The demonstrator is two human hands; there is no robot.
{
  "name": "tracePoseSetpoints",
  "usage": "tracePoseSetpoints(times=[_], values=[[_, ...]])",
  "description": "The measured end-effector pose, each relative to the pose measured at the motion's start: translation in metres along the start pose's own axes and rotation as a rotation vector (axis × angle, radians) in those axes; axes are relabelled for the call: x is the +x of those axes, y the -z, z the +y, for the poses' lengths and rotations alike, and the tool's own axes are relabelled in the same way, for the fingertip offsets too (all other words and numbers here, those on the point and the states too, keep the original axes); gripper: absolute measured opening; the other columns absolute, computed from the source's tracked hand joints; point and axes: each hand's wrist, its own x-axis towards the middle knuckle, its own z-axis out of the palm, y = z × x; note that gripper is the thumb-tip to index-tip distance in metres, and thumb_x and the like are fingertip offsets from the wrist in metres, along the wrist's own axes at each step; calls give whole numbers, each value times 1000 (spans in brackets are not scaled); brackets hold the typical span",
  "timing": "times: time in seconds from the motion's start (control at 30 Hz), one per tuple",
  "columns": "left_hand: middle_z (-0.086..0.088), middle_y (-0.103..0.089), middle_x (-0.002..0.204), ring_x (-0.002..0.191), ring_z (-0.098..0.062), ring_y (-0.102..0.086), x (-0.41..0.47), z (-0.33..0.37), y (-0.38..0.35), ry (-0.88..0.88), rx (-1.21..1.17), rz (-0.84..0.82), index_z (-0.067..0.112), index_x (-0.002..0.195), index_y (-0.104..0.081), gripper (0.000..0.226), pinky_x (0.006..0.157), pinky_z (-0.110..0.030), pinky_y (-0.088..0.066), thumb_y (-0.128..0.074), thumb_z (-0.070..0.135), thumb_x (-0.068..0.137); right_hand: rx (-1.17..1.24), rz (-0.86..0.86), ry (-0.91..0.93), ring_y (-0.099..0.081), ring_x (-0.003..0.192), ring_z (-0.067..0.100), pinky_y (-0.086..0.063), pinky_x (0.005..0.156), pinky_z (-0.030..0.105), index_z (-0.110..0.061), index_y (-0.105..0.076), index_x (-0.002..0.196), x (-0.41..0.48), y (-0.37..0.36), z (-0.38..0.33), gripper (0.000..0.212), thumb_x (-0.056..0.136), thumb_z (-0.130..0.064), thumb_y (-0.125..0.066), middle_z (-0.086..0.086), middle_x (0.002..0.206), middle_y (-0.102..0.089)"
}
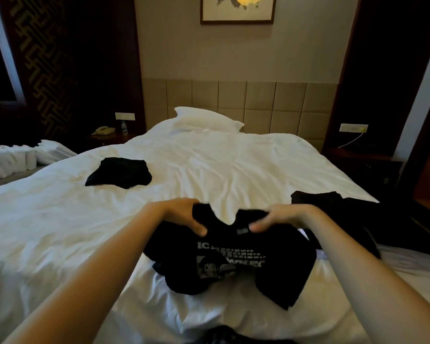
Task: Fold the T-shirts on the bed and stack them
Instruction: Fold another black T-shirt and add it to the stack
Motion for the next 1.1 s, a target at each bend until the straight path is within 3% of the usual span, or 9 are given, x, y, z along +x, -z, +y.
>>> tracePoseSetpoints(times=[0.1,0.17,0.27,0.37,0.53,0.7,0.9,1.0,1.1], values=[[0,-32,150,139,-25,-30,4,-18,-25,126,308,-153,20,146,-27,95,112,-42,-29,-78,47,70,-621,42,-96,-64,95,23,-53,85,36,-12,-63,106,23,-20,18,44,69,-24,-83,6,106,-66],[-2,-54,131,120,-25,-51,13,-29,-43,92,492,-66,19,132,-48,68,100,-39,-44,-76,42,74,-897,222,-130,-53,68,21,-46,61,29,-11,-54,75,38,-36,27,21,77,-17,-74,6,79,-54],[-5,-60,101,87,-22,-57,20,-35,-55,45,454,135,14,105,-59,20,73,-33,-49,-56,25,88,-885,449,-93,-34,53,17,-25,47,25,-13,-34,62,53,-52,30,31,87,-7,-52,2,65,-36],[-6,-60,104,92,-24,-57,20,-43,-65,88,237,214,12,106,-58,20,71,-30,-43,-51,17,88,-721,541,-56,-41,58,20,-28,48,26,-10,-44,69,74,-59,37,18,85,-6,-49,2,66,-41],[-10,-51,132,120,-24,-49,16,-58,-116,115,-63,30,8,126,-49,43,95,-27,-37,-60,24,88,-277,370,-16,-51,76,20,-39,62,27,-29,-43,69,116,-88,72,24,79,-9,-52,4,89,-47],[-7,-21,146,137,-27,-23,8,-50,-166,83,295,-95,9,143,-16,99,114,-54,-13,-72,50,73,-443,358,-7,-52,107,33,-44,83,38,-23,-38,132,128,-122,86,49,86,-30,-55,10,122,-47],[-7,-58,111,103,-28,-57,6,-53,-143,35,76,110,11,117,-49,36,85,-34,-43,-61,23,85,-651,169,-28,-57,85,29,-40,65,30,-8,-50,83,113,-119,66,7,87,-13,-51,12,90,-57],[0,-58,78,83,-22,-56,-2,-48,-126,43,-91,-131,9,83,-60,4,69,-28,-45,-61,6,81,-562,-143,-184,-54,89,23,-46,80,35,-8,-56,105,99,-101,47,26,84,-22,-56,11,104,-57],[4,-66,61,66,-16,-62,-14,-40,-103,165,-380,-499,15,57,-69,32,66,-20,-49,-49,-3,75,-430,-370,-312,-52,70,18,-44,71,28,-8,-55,86,76,-79,27,19,84,-27,-51,8,86,-57]])
